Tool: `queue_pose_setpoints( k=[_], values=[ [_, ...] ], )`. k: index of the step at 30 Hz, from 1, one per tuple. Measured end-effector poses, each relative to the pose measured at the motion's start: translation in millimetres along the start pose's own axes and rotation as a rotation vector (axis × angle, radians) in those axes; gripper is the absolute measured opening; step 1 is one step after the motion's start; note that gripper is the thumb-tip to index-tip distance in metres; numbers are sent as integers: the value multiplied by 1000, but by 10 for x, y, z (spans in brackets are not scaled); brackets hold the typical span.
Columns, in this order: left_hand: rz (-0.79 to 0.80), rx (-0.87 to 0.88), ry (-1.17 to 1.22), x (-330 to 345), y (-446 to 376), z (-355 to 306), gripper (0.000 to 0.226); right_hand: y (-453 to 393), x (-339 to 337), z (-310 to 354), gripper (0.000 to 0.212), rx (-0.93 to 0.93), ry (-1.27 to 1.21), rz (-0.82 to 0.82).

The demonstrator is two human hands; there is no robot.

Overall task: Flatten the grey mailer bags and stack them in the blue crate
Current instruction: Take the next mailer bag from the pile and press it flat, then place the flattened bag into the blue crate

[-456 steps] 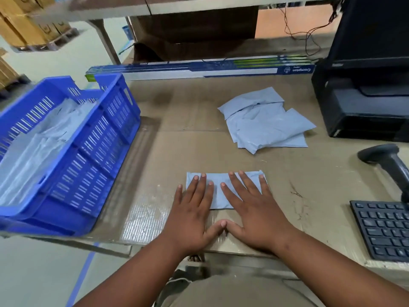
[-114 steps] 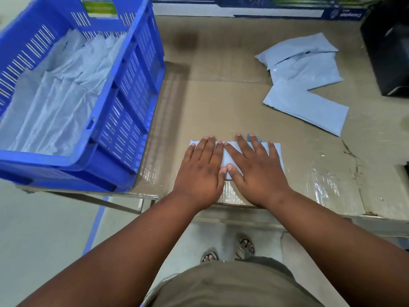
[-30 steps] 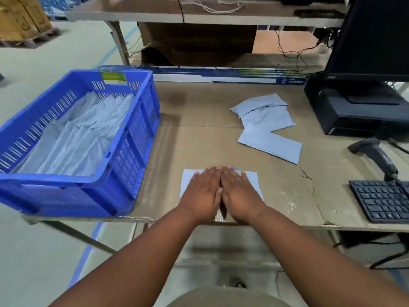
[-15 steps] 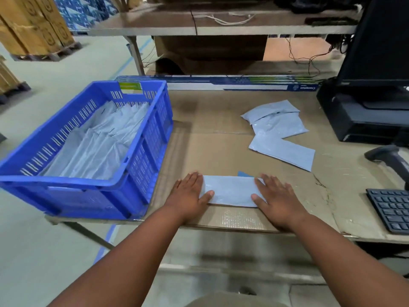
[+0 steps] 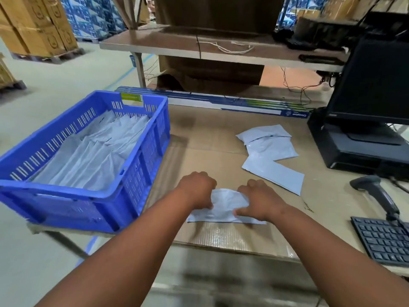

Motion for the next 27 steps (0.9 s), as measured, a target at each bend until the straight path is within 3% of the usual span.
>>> queue_pose_setpoints(
  k=[3,9,12,19,23,27],
  values=[
    [-45,-56,-2,-164,-10,-50,26,-107,-233,-58,45,30,-11,-39],
    [-152,-342,133,-621,92,-49,26,-361,-838,57,27,3,-142,-121],
    [-241,-403,122,-984,254,-58,14,-515,-1189,196,23,-58,-277,-155],
    [-588,-598,139,-2022,1046,279,21,-815,-2581,807,27,-391,-478,-428],
    [-690,-716,84,-2514,1537,653,24,-888,-3227,1393,22,-603,-444,-537],
    [-725,-833,68,-2678,1891,1159,25,-993,-3521,2110,16,-726,-419,-530]
  ],
)
Point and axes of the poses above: each hand's wrist, its own y-axis away from the middle knuckle, its own x-axis out of the palm, z = x × y, the point moved 7 cm from there along -y, towards the middle knuckle, and after that the axes turned 13 degrees about y, right-handed, at the moved point
